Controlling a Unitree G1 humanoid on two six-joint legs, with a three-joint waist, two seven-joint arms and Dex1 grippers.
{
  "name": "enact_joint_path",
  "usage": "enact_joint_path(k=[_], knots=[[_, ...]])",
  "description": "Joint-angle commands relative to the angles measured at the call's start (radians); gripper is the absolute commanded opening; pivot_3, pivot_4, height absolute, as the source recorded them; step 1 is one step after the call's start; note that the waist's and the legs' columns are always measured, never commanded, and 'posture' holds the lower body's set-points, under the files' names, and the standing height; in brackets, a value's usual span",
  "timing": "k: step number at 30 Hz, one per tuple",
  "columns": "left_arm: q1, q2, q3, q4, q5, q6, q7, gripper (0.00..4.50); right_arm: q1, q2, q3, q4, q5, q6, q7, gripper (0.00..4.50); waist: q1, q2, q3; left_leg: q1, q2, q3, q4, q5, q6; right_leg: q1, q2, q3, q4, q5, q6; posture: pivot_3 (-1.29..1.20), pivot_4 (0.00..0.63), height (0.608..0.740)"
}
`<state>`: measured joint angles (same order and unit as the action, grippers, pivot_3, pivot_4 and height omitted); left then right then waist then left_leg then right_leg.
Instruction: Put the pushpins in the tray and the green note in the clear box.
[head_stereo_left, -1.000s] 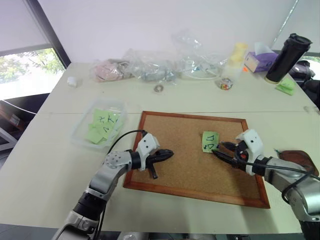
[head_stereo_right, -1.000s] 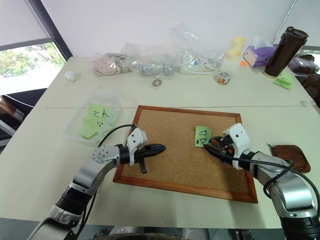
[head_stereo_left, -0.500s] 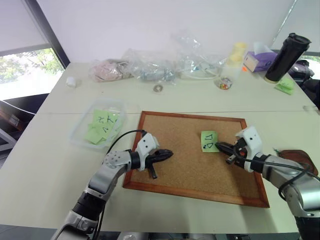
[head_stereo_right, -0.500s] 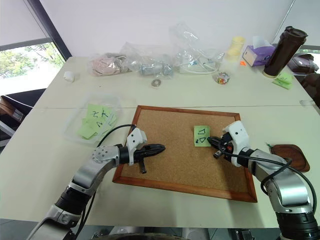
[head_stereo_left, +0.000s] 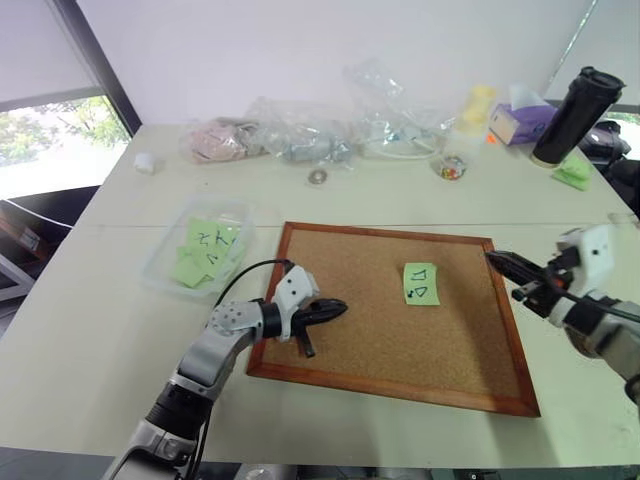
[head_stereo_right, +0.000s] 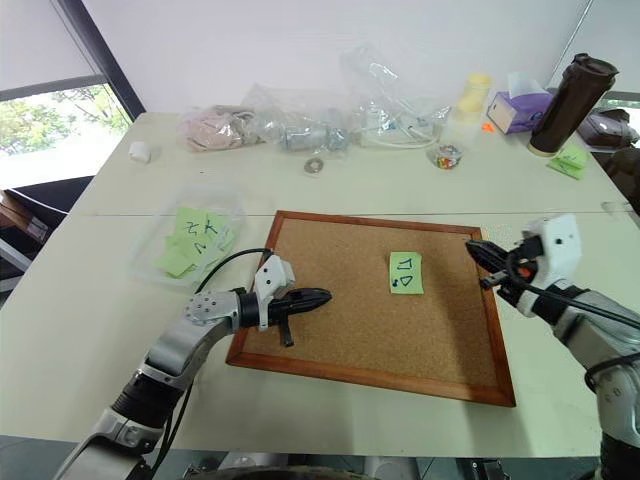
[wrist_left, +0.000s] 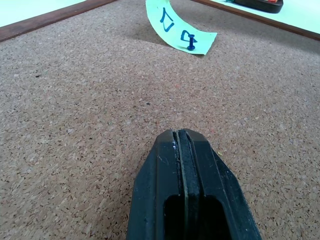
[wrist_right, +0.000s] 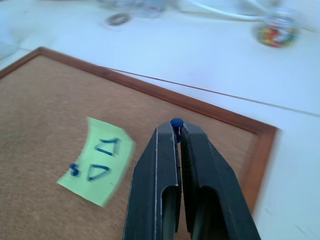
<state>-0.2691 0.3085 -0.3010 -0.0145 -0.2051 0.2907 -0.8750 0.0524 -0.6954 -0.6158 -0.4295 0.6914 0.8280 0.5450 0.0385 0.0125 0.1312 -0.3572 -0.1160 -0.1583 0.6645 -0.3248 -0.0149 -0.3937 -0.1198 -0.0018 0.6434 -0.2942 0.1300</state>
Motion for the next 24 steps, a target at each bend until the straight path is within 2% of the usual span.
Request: enact_joint_path(k=[1,10,19,22,24], knots=[[0.029,0.007,-0.019,0.039,0.010,0.019,-0.006,0.00,0.065,-0.010,-0.218,0.099,0.015,-0.014,-0.013,0.11,0.003,0.000,0.000,0.000,0.000,0.000,0.000,0.000,0.000,0.000,0.000,0.000,0.000,0.000,0.000,0.00,0.150,0.730],[0.020,-0.006,-0.026,0.046,0.012,0.017,-0.009,0.00,0.177,-0.006,-0.263,0.286,-0.065,-0.111,0.003,0.11,0.000,0.002,0.000,0.001,0.001,0.003,-0.001,0.000,0.001,0.001,0.000,0.001,-0.002,0.000,0.000,0.00,0.150,0.730],[0.020,-0.010,-0.025,0.043,0.011,0.022,-0.007,0.00,0.209,0.001,-0.233,0.364,-0.101,-0.171,0.016,0.11,0.002,0.002,0.000,0.001,0.001,0.003,-0.001,0.000,0.001,0.001,0.000,0.002,-0.004,0.000,0.000,0.00,0.150,0.730],[0.020,-0.010,-0.024,0.042,0.011,0.022,-0.007,0.00,0.209,0.005,-0.233,0.368,-0.090,-0.169,0.018,0.96,0.001,0.003,0.000,0.001,0.001,0.003,-0.001,0.000,0.001,0.002,0.000,0.002,-0.005,0.000,0.000,0.00,0.150,0.730],[0.021,-0.010,-0.024,0.038,0.011,0.024,-0.007,0.00,0.216,0.010,-0.232,0.363,-0.083,-0.170,0.025,1.86,0.001,0.003,0.000,0.001,0.001,0.003,-0.001,0.000,0.001,0.002,0.000,0.002,-0.006,0.000,0.000,0.00,0.150,0.730]])
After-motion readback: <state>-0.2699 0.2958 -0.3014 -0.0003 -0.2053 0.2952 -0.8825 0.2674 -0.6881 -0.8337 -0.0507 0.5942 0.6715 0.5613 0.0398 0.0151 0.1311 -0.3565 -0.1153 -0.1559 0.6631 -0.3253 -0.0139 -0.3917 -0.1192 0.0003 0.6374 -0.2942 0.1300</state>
